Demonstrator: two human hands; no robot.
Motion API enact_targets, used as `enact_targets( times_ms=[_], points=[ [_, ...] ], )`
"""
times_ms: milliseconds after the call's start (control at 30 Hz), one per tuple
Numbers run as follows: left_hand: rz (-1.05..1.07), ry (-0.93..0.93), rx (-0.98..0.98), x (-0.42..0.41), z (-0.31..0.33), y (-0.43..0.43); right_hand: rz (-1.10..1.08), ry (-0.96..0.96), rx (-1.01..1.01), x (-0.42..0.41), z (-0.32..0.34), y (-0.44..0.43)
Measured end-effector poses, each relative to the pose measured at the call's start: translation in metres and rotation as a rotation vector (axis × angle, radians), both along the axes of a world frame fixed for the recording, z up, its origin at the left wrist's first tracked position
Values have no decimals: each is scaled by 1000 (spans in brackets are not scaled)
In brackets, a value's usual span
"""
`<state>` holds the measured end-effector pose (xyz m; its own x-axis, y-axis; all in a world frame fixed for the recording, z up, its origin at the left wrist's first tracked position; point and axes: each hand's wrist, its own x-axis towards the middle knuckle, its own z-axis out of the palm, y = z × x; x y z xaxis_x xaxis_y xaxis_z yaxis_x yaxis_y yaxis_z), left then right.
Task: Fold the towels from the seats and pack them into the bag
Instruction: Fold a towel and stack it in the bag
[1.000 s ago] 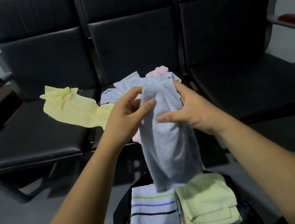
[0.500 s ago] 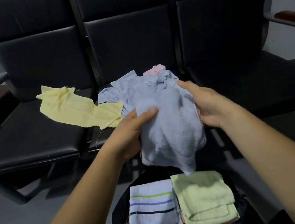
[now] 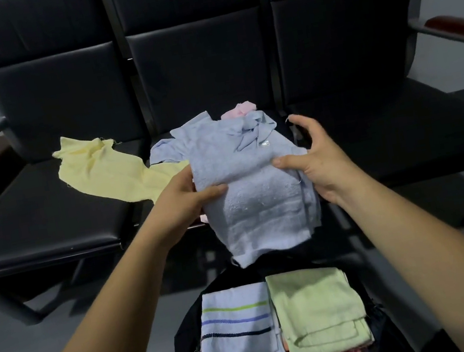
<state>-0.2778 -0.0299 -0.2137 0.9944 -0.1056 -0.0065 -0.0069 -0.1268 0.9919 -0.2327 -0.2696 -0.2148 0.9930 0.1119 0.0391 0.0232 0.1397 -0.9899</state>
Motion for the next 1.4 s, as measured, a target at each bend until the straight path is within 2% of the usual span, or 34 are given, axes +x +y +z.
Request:
enact_targets(
  times_ms=[167,300,367,433,567,667,800,900,1000,1100,1233,1400],
  points=[
    [167,-36,53,0,-4,0,-36,-100,-89,6,-6,-3],
    [199,-23,-20,-1,-4,-1,6,-191,-237,7,-12,-2],
    [135,-7,-43,-2,-4,-1,28,-134,-235,7,-12,-1],
    [97,-28,22,-2,-4,-1,84,-17,-175,5,-8,-4],
    [186,-78,35,-2,-5,2,326,107,-49,1,4,-17],
    [227,-139,51,-2,-5,4,341,84,-202,0,7,-20],
    [254,-183,92,-2,-13,-1,128,-86,-591,-1,5,-24],
    [308,-249,101,-3,-16,-7,42,-126,-659,1,4,-30],
    [242,-286,-27,-5,-17,-11,-3,-126,-574,3,3,-36],
    [227,-314,-38,-7,-19,-14,18,-106,-364,-1,-1,-38],
    [183,-287,-94,-7,-22,-23,119,42,45,-6,-12,-39],
    [122,-168,-96,-6,-48,-36,30,286,258,-9,-40,-43]
  ],
)
